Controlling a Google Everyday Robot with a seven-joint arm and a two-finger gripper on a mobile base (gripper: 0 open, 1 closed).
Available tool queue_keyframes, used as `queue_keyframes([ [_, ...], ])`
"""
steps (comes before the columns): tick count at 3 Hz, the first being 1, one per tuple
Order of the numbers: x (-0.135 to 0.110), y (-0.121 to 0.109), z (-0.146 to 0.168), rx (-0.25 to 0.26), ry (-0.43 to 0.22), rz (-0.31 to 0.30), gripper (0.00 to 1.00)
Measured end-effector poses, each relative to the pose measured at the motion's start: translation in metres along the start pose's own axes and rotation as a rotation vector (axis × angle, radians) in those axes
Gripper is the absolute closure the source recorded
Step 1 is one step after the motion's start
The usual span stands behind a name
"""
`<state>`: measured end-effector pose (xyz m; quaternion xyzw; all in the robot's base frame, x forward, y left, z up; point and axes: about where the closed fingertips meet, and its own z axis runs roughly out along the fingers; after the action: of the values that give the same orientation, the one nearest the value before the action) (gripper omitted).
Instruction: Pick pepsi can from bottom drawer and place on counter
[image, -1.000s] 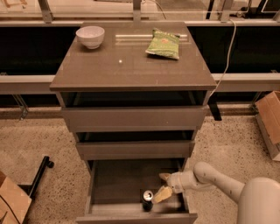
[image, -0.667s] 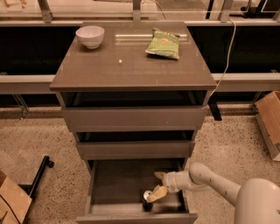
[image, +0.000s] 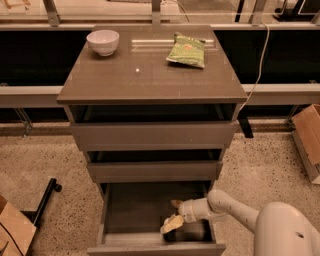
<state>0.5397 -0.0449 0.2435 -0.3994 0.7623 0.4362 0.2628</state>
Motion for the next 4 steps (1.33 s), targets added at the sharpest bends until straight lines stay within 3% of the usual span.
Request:
queue_keyframes([
  [2, 0.042, -0.003, 0.026, -0.023, 0.067, 0.097, 0.00],
  [3, 0.055, -0.004, 0.030, -0.030, 0.078, 0.133, 0.14],
  [4, 0.061, -0.004, 0.032, -0.034, 0.072, 0.153, 0.44],
])
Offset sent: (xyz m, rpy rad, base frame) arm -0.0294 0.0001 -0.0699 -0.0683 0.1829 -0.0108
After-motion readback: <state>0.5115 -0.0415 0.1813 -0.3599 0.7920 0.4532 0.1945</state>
